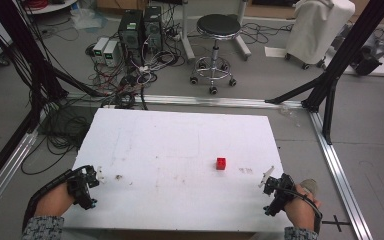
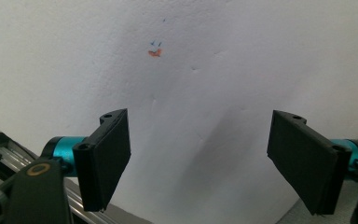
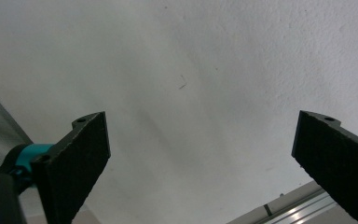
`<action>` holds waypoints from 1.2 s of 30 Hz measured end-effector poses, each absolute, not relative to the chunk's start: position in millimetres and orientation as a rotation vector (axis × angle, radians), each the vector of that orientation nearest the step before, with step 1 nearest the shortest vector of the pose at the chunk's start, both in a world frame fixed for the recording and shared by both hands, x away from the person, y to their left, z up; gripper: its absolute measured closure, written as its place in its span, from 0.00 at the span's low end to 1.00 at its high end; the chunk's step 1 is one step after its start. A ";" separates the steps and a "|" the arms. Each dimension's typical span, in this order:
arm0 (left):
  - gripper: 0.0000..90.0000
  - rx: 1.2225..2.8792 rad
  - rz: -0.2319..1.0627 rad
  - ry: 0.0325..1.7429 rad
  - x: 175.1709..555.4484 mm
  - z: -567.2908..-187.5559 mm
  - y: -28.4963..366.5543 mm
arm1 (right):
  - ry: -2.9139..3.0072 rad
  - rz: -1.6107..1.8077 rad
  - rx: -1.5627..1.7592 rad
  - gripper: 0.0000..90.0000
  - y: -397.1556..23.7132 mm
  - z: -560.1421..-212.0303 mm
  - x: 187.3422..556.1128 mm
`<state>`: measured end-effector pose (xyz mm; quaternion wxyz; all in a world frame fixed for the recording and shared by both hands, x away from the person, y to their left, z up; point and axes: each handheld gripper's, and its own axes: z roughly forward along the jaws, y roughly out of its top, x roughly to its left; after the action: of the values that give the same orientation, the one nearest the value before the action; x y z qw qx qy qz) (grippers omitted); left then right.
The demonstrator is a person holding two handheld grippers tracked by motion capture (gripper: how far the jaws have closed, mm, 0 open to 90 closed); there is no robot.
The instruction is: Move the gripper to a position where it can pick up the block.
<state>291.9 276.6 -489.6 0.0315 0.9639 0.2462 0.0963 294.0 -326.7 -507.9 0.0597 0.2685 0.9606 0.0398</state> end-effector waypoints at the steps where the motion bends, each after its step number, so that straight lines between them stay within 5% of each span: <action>1: 0.24 2.970 0.306 0.755 292.0 -489.7 276.5 | 2.909 0.120 0.814 0.04 -326.7 -507.9 294.0; 36: 0.24 2.946 0.329 0.757 290.5 -484.8 277.6 | 2.963 0.073 0.666 0.04 -310.6 -508.6 317.5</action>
<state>290.5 277.6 -484.8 0.0411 0.9621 0.2473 0.1076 317.5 -310.6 -508.6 0.0517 0.2188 0.9741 0.0239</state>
